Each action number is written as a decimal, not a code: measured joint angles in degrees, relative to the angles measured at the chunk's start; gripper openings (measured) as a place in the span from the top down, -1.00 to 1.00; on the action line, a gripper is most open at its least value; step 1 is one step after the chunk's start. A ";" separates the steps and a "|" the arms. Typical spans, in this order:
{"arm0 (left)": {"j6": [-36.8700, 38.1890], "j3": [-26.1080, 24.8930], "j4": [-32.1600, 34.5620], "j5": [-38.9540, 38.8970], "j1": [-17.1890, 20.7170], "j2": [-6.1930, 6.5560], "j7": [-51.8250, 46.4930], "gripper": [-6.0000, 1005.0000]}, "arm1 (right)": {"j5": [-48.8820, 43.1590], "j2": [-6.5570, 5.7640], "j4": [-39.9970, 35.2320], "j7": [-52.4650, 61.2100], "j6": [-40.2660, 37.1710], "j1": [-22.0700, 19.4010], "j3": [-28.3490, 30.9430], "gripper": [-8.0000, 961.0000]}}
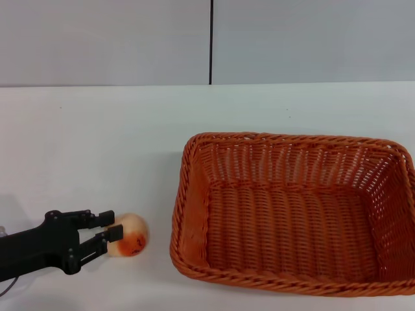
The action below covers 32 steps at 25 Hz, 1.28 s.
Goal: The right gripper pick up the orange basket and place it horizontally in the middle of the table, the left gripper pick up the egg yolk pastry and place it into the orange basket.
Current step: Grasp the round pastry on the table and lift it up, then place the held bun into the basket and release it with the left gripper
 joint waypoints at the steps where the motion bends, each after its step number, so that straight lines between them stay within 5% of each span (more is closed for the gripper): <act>1: -0.01 0.02 -0.03 0.01 -0.01 -0.05 0.25 0.06 | 0.00 0.00 0.00 0.00 0.00 -0.02 0.07 -0.12; 11: -1.49 -0.24 -0.33 -0.11 -0.24 -0.04 0.14 0.74 | 0.05 -0.01 0.19 0.00 0.01 0.10 0.29 -0.12; 15: -4.67 -5.33 -1.91 -0.25 0.21 -0.26 -0.15 0.93 | 0.02 -0.15 0.92 0.00 0.24 0.17 0.22 -0.12; 19: -10.26 -14.75 -2.27 -0.35 -0.03 -1.03 0.17 0.90 | 0.00 -0.20 1.11 0.00 0.34 0.19 0.24 -0.12; 23: -17.56 -23.17 -2.54 -1.28 -2.96 -3.42 0.79 0.86 | 0.00 -0.13 1.14 0.00 0.42 0.33 0.02 -0.12; 27: -20.99 -21.71 -0.09 -2.55 -7.88 -4.77 0.97 0.83 | 0.17 0.04 1.15 0.13 0.19 0.46 -0.14 -0.12; 32: -20.34 -16.69 5.05 -2.59 -12.18 -4.89 3.47 0.79 | 0.25 0.16 2.04 0.09 0.22 0.33 -0.06 -0.12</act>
